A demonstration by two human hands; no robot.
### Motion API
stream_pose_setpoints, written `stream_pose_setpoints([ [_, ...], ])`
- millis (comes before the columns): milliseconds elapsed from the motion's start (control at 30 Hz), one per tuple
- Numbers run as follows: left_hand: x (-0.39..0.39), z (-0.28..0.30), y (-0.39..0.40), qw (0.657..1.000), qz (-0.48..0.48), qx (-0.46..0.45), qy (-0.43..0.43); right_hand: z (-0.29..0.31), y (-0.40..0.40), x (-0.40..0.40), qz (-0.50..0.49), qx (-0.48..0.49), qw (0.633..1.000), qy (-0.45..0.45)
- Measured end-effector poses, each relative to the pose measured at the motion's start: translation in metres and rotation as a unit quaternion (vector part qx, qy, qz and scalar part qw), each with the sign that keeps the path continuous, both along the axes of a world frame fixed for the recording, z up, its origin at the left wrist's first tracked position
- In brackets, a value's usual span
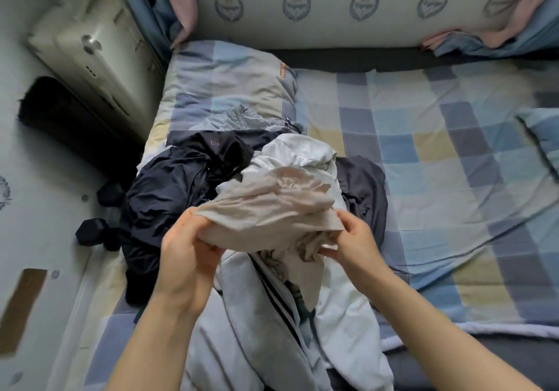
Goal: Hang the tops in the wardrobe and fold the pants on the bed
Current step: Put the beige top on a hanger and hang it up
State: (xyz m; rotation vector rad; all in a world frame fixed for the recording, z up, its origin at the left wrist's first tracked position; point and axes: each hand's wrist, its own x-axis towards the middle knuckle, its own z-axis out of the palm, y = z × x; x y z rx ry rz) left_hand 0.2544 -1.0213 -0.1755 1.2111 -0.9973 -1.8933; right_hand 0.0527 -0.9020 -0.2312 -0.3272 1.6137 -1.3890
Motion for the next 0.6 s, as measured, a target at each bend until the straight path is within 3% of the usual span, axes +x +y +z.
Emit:
stream_pose_setpoints([
  [167,0.047,0.061,0.017,0.998,-0.005,0.016,0.057,0.103,0.033,0.006,-0.066,-0.111,0.991,0.034],
  [300,0.076,0.066,0.052,0.99,0.027,0.127,0.047,0.174,0.067,0.018,-0.118,-0.165,0.978,0.056],
  [433,0.091,0.05,0.082,0.968,0.072,0.238,-0.022,0.234,0.101,0.025,-0.13,-0.207,0.966,0.08],
  [600,0.101,0.031,0.107,0.965,0.014,0.169,-0.201,0.277,0.153,0.025,-0.108,-0.234,0.956,0.142],
])
